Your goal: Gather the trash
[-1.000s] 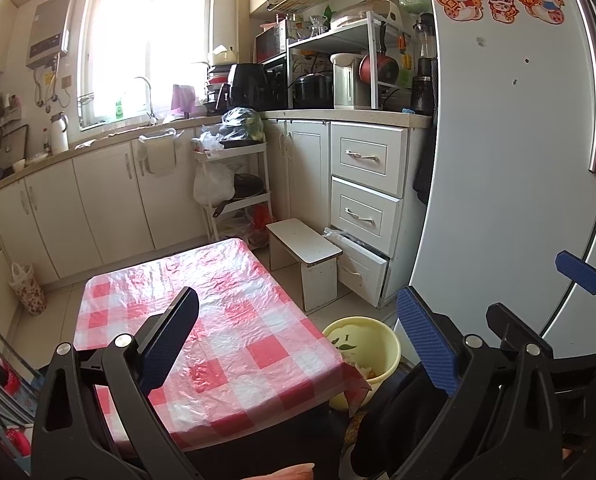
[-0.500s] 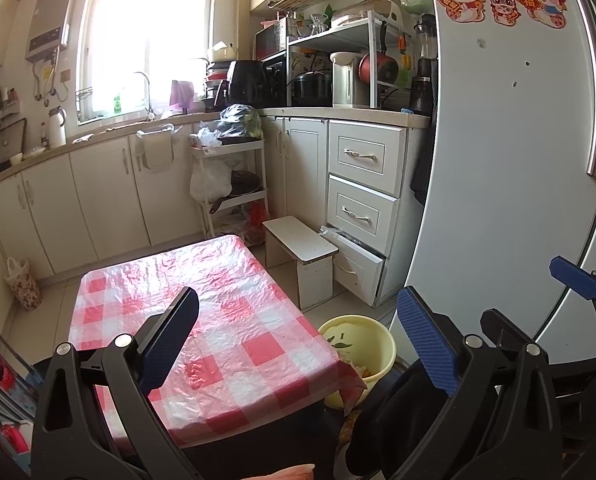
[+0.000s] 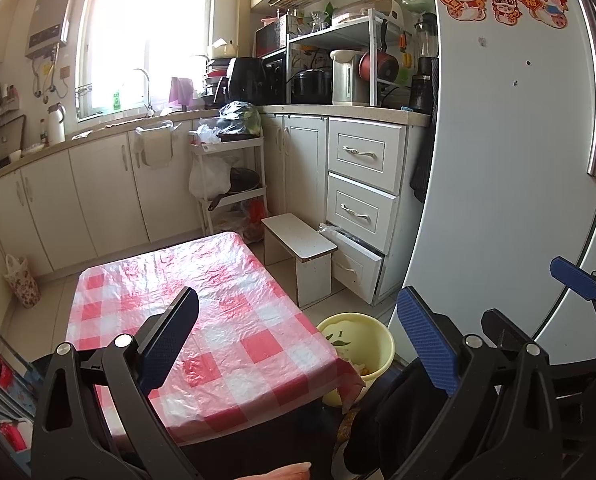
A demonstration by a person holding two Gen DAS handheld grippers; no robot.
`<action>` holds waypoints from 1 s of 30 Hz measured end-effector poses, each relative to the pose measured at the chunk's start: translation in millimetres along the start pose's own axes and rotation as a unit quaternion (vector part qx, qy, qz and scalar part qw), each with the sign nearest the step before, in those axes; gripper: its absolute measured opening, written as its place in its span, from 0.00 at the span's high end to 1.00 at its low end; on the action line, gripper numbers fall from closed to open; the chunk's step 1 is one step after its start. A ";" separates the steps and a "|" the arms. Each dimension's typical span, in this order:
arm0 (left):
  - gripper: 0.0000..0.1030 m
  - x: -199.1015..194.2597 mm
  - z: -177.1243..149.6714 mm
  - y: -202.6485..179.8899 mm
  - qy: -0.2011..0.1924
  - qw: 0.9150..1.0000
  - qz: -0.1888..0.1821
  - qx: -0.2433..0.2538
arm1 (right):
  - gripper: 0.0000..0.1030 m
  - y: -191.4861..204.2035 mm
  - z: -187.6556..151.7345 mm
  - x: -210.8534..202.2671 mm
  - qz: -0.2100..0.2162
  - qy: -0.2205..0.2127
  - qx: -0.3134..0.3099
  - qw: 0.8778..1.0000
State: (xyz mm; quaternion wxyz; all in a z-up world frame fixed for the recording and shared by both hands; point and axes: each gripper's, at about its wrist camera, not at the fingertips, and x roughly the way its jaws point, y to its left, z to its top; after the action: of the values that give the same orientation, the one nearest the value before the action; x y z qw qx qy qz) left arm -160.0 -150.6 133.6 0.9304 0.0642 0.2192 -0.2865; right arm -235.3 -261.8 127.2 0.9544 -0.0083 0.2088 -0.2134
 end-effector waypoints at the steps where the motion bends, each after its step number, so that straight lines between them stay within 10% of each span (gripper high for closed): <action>1: 0.07 0.0 0.1 0.1 0.000 1.000 0.000 0.000 | 0.07 0.0 0.0 -0.1 0.000 0.000 0.000 1.000; 19: 0.07 -0.7 -0.9 -2.0 0.000 1.000 -0.006 -0.002 | 0.07 1.2 -1.7 0.1 0.001 0.002 -0.001 1.000; 30: 0.07 -18.2 -3.0 -9.0 -0.048 0.997 0.055 0.029 | 0.07 2.1 -7.0 0.9 0.006 0.006 -0.008 1.000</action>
State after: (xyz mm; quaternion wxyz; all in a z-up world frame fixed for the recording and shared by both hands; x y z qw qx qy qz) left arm -179.7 -148.1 139.1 0.9520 0.0895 0.1620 -0.2437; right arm -236.5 -259.7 120.1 0.9542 -0.0136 0.2165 -0.2062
